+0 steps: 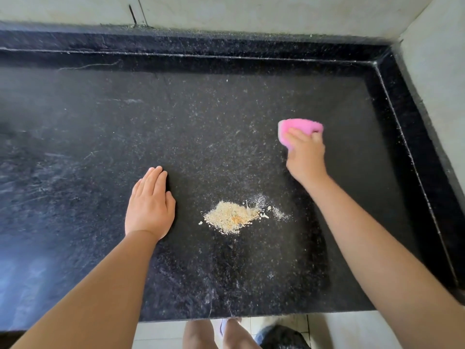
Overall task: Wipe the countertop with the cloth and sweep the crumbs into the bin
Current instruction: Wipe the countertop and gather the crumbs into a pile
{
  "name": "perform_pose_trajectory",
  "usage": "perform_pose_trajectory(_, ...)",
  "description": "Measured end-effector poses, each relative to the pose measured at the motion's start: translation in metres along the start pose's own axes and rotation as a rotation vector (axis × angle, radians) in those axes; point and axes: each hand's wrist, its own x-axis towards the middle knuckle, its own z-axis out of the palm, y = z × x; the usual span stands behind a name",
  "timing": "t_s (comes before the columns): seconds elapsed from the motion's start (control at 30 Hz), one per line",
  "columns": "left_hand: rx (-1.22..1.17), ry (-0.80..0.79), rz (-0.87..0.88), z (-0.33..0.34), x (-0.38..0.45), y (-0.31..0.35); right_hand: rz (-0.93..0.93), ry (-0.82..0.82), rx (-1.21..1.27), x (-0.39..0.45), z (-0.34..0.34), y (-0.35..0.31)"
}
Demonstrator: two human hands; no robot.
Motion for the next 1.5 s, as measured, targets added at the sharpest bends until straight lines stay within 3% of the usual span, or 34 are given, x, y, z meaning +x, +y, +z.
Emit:
perform_pose_trajectory(0.1, 0.015, 0.002, 0.005, -0.001, 0.0, 0.001, -0.263, -0.019, 0.204, -0.042, 0.008, -0.033)
perform_pose_trajectory(0.2, 0.017, -0.001, 0.003, -0.002, 0.0, 0.002, -0.469, 0.039, 0.231, -0.063, 0.005, -0.027)
perform_pose_trajectory(0.3, 0.022, -0.011, 0.0, -0.002, 0.001, 0.001, -0.338, 0.104, 0.142, -0.05, -0.006, 0.018)
perform_pose_trajectory(0.4, 0.029, -0.019, 0.004, -0.002, 0.001, 0.001, -0.066, 0.172, 0.028, -0.039, -0.017, 0.063)
perform_pose_trajectory(0.53, 0.023, -0.011, -0.009, 0.0, 0.0, 0.0, 0.245, 0.059, -0.074, -0.053, -0.008, 0.069)
perform_pose_trajectory(0.6, 0.023, -0.01, -0.01, 0.0, -0.001, 0.001, 0.198, 0.091, -0.005, -0.066, -0.001, 0.041)
perform_pose_trajectory(0.7, 0.033, -0.013, -0.01, 0.0, -0.001, 0.001, -0.061, 0.176, 0.165, -0.087, 0.014, -0.005)
perform_pose_trajectory(0.8, 0.03, -0.017, -0.024, 0.003, 0.002, 0.001, -0.189, 0.159, 0.266, -0.092, 0.017, -0.012)
perform_pose_trajectory(0.87, 0.028, -0.023, -0.022, 0.007, 0.007, 0.002, -0.087, 0.206, 0.234, -0.088, 0.005, 0.016)
perform_pose_trajectory(0.93, 0.028, -0.025, -0.021, 0.01, 0.012, 0.003, 0.13, 0.242, 0.125, -0.085, -0.004, 0.056)
perform_pose_trajectory(1.0, 0.026, -0.028, -0.018, 0.013, 0.016, 0.005, 0.359, 0.172, -0.02, -0.089, -0.006, 0.094)
perform_pose_trajectory(1.07, 0.027, -0.027, -0.012, 0.015, 0.02, 0.006, 0.455, 0.105, -0.06, -0.097, -0.002, 0.102)
perform_pose_trajectory(1.2, 0.033, -0.033, -0.016, 0.016, 0.025, 0.008, 0.448, 0.186, 0.042, -0.106, 0.006, 0.048)
perform_pose_trajectory(1.37, 0.033, -0.029, -0.011, 0.019, 0.03, 0.012, 0.119, 0.186, 0.289, -0.101, 0.024, -0.03)
perform_pose_trajectory(1.47, 0.024, -0.031, 0.002, 0.02, 0.031, 0.019, 0.212, 0.294, 0.235, -0.084, 0.002, -0.018)
perform_pose_trajectory(1.5, 0.022, -0.032, 0.008, 0.02, 0.031, 0.021, 0.272, 0.253, 0.161, -0.076, -0.004, -0.009)
